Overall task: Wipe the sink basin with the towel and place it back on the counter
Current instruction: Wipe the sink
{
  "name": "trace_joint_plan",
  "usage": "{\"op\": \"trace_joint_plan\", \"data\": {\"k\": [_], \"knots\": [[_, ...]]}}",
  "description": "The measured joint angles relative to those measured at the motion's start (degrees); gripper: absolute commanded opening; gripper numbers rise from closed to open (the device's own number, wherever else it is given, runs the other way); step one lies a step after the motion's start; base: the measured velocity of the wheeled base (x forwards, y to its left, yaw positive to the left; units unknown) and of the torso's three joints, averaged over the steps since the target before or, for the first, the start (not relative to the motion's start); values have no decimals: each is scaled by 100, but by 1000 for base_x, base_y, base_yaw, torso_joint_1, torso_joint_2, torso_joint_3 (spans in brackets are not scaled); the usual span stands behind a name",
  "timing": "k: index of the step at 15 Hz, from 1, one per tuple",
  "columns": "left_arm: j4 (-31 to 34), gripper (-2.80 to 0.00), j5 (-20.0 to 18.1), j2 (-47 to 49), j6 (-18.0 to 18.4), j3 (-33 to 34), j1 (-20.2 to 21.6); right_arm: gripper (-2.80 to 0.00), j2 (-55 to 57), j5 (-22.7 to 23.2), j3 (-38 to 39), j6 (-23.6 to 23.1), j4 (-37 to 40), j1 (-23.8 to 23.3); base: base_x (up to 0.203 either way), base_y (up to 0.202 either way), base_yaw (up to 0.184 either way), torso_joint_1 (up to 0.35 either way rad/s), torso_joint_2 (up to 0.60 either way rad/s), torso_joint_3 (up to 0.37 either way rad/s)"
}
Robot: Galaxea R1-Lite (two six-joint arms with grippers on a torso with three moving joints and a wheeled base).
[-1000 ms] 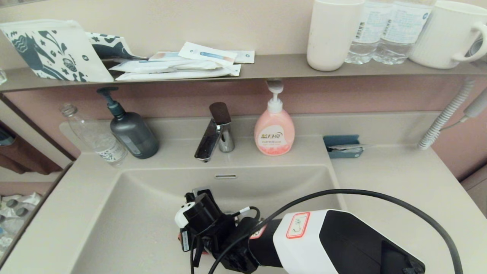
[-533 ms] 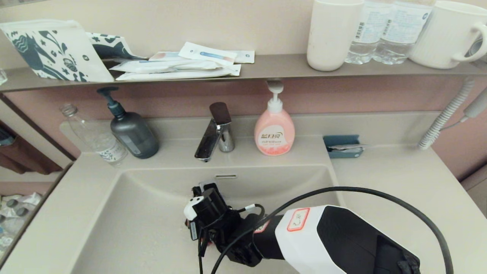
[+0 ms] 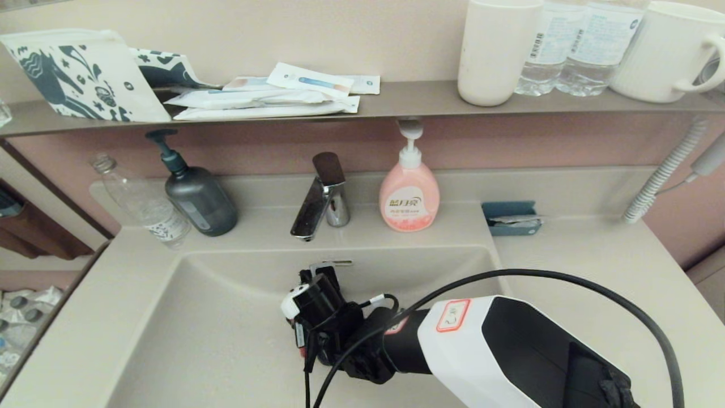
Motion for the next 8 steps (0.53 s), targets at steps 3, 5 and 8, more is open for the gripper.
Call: {"op": "trace_joint_plan", "data": {"k": [3,5,8], "knots": [[0,-280,0,0,1,0,0,-280,-127,-225,15,383,462,-27,0,0,0,0,0,0],[0,-280,-2,0,-2,0,0,-280,-215,-296,30,621,752,-56,0,0,0,0,0,0],[0,-280,0,0,-2,0,0,-280,-403,-374,132,953,1259,-122,0,0,0,0,0,0]]}}
